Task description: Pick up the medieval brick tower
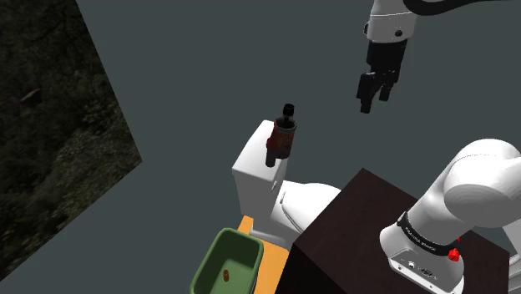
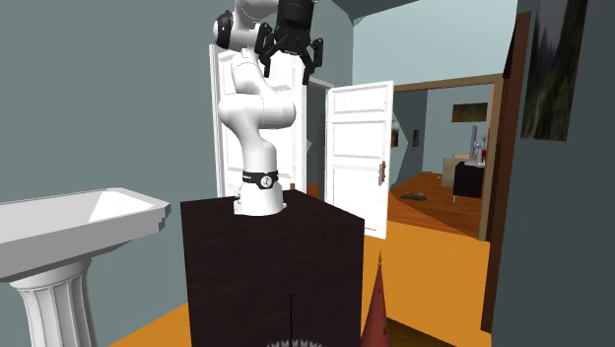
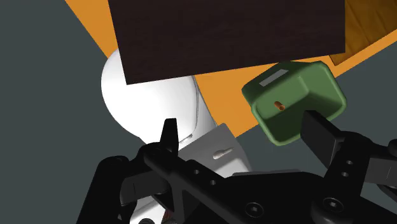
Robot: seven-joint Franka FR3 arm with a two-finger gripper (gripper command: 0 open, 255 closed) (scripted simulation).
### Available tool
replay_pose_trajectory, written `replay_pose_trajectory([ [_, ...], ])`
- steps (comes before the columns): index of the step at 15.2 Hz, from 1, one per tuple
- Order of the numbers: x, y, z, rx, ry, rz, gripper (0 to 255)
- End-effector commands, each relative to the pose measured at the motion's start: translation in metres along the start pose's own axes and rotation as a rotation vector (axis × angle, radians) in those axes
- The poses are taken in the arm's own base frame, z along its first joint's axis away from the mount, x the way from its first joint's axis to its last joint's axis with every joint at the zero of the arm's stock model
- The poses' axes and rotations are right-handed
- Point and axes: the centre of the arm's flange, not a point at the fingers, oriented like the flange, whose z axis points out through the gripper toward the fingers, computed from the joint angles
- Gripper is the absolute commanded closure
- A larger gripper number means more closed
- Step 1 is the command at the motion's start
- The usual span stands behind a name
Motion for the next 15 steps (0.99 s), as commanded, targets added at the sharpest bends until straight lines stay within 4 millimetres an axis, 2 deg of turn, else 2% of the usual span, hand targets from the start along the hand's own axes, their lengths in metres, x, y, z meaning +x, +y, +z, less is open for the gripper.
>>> replay_pose_trajectory([
  [1, 0.0, 0.0, 0.0, 0.0, 0.0, 0.0, 0],
  [8, 0.085, -0.009, 0.03, 0.056, -0.005, 0.217, 0],
  [15, 0.17, -0.002, 0.061, 0.113, -0.01, 0.434, 0],
])
